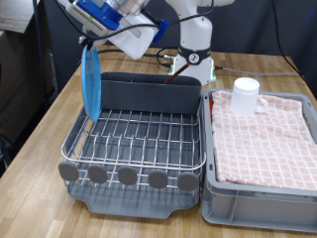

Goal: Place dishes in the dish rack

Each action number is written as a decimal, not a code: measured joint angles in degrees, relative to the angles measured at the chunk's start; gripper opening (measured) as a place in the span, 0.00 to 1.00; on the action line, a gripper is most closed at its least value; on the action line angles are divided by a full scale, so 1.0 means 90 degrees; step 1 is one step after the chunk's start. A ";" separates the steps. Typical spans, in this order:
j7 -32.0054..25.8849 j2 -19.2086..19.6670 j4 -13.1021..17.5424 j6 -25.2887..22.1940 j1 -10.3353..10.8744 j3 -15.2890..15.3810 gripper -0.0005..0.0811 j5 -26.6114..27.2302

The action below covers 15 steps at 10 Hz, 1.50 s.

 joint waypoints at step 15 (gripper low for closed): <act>0.0771 0.0678 -0.0570 0.1354 -0.0003 -0.0438 0.03 -0.0192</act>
